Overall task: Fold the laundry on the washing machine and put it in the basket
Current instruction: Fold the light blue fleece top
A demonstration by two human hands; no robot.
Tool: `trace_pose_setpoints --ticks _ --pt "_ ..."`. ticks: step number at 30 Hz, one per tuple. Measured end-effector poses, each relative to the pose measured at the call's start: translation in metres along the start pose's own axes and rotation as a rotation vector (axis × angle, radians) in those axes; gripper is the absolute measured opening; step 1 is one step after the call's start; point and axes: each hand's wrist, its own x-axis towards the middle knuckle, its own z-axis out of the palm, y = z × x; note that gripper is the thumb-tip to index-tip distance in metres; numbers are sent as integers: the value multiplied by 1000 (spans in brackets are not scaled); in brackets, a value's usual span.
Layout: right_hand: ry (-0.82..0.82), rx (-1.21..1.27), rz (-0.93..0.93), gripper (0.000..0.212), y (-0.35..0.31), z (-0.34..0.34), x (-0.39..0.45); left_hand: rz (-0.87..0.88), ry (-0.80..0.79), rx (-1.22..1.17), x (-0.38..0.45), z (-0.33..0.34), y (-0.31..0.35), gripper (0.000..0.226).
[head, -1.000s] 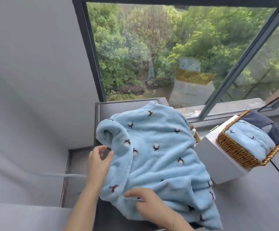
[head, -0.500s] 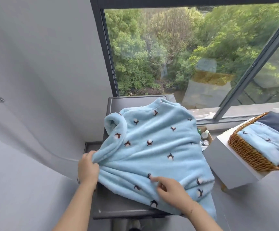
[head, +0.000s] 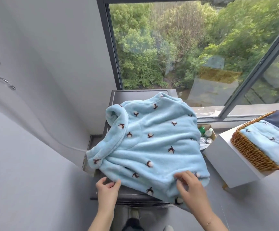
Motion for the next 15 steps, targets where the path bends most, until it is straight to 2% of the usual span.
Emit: trace_pose_setpoints --ticks 2,3,7,10,12,15 --pt "-173 -79 15 30 7 6 -3 -76 -110 -120 -9 7 -3 55" --pt "-199 -98 26 36 7 9 -4 -120 -180 -219 -11 10 0 49" --pt "-216 218 187 33 3 7 0 -200 -459 -503 -26 27 31 31" --pt "-252 311 282 36 6 -5 4 -72 -509 -543 -32 25 47 42" --pt "-198 294 344 32 7 -16 3 -21 -515 -582 -30 12 47 44" --pt "-126 57 415 25 22 -24 -5 -21 -415 -625 -20 -15 39 39"
